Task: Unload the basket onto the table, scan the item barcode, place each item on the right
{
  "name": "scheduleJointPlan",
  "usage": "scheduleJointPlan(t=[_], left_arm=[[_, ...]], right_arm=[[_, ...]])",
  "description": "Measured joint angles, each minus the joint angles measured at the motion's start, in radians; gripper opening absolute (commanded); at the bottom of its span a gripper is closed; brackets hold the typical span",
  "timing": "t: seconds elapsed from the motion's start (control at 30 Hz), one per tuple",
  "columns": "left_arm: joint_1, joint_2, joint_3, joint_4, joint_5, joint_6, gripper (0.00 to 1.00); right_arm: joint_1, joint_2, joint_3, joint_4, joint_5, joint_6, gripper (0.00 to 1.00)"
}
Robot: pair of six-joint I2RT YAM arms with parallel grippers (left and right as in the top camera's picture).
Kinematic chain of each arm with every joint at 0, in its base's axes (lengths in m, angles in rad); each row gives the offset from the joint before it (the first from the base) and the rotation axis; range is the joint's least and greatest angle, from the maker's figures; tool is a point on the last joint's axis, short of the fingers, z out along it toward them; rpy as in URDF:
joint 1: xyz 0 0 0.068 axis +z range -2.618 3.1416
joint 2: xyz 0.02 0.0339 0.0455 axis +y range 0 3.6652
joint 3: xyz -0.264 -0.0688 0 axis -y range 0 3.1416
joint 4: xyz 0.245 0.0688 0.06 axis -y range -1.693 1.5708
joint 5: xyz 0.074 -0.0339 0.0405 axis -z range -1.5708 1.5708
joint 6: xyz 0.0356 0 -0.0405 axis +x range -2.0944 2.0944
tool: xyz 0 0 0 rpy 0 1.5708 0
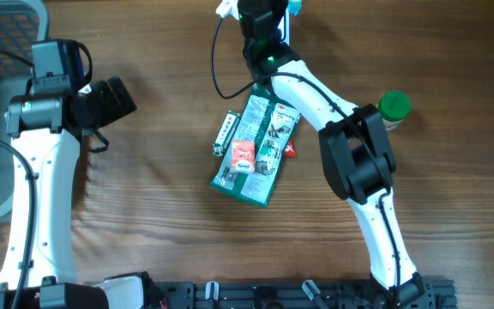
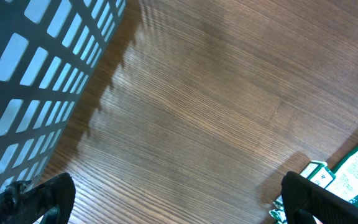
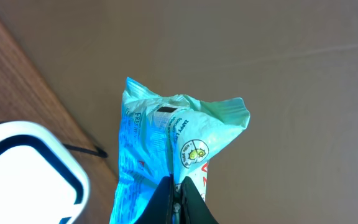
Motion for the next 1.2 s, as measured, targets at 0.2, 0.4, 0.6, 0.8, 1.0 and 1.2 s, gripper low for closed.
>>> scheduleJointPlan(t=[0.2,0.4,0.6,0.8,1.0,1.2], left_arm=[[0.0,0.0,0.0,0.0,0.0,0.0,1.0],[0.0,0.0,0.0,0.0,0.0,0.0,1.0],[0.0,0.0,0.0,0.0,0.0,0.0,1.0],[0.0,0.0,0.0,0.0,0.0,0.0,1.0],[0.0,0.0,0.0,0.0,0.0,0.0,1.0],[0.0,0.0,0.0,0.0,0.0,0.0,1.0]], right_arm=[[0.001,0.05,-0.003,-0.003,0.003,-0.004,0.04],[0.018,0.056,-0.003,0.022,0.003,-0.006,0.04],[0.034,0.056,-0.003,0.023,0.003,-0.002,0.04],[0.039,0.056,-0.003,0.019,0.003,0.022,0.04],[0.035,0.053,-0.003,0.018,0.003,0.106,0.04],[-0.006,-0.066,-0.019,-0.132,-0.002,0.214,0.04]])
